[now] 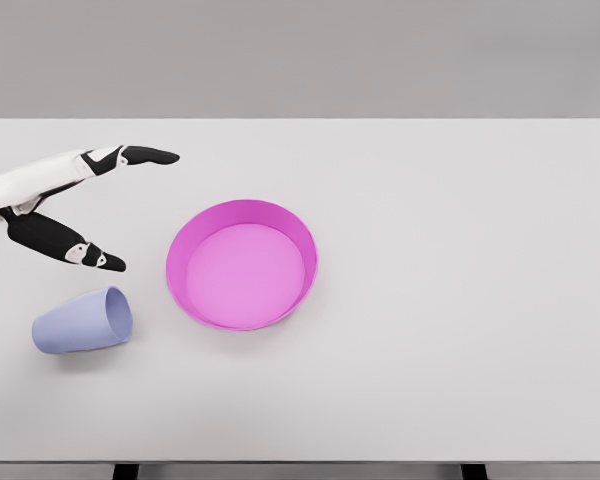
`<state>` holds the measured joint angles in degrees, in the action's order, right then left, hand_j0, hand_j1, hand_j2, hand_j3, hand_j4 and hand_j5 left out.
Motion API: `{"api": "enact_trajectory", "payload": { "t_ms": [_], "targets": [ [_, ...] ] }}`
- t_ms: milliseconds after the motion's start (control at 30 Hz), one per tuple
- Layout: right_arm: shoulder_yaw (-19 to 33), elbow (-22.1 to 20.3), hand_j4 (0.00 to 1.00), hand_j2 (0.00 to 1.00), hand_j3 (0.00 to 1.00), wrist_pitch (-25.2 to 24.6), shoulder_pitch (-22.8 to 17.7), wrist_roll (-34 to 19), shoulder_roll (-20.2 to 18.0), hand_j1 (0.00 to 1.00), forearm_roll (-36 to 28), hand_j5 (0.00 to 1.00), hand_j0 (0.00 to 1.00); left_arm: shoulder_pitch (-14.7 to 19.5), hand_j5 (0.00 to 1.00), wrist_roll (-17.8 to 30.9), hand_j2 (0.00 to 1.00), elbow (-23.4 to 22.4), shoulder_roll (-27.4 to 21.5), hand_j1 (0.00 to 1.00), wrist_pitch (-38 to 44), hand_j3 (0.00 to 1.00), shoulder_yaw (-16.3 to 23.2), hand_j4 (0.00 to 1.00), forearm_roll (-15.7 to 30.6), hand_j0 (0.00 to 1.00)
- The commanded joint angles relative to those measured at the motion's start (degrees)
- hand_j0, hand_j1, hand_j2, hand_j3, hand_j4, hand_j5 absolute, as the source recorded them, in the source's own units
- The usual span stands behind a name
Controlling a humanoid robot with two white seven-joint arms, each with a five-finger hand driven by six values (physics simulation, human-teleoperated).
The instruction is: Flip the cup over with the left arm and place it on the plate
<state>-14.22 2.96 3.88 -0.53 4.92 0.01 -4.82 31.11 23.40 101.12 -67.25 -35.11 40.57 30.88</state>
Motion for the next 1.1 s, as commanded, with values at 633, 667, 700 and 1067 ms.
{"api": "enact_trajectory", "payload": {
  "t_ms": [633, 667, 700, 1067],
  "targets": [
    [0.2, 0.2, 1.0, 1.0, 1.0, 0.0, -0.4, 0.0, 0.0, 1.0, 0.0, 1.0, 1.0, -5.5, 1.0, -1.0, 1.0, 0.0, -7.2, 1.0, 0.1, 1.0, 0.0, 1.0, 3.6, 1.0],
    [0.2, 0.2, 1.0, 1.0, 1.0, 0.0, -0.4, 0.0, 0.0, 1.0, 0.0, 1.0, 1.0, -5.6, 1.0, -1.0, 1.0, 0.0, -7.4, 1.0, 0.1, 1.0, 0.0, 1.0, 3.5, 1.0],
    [0.2, 0.1, 1.0, 1.0, 1.0, 0.0, -0.4, 0.0, 0.0, 1.0, 0.0, 1.0, 1.0, -5.6, 1.0, -1.0, 1.0, 0.0, -7.4, 1.0, 0.1, 1.0, 0.0, 1.0, 3.4, 1.0],
    [0.2, 0.2, 1.0, 1.0, 1.0, 0.0, -0.4, 0.0, 0.0, 1.0, 0.0, 1.0, 1.0, -8.0, 1.0, 0.8, 1.0, 0.0, -5.6, 1.0, 0.1, 1.0, -7.7, 1.0, -3.8, 1.0]
  ]
}}
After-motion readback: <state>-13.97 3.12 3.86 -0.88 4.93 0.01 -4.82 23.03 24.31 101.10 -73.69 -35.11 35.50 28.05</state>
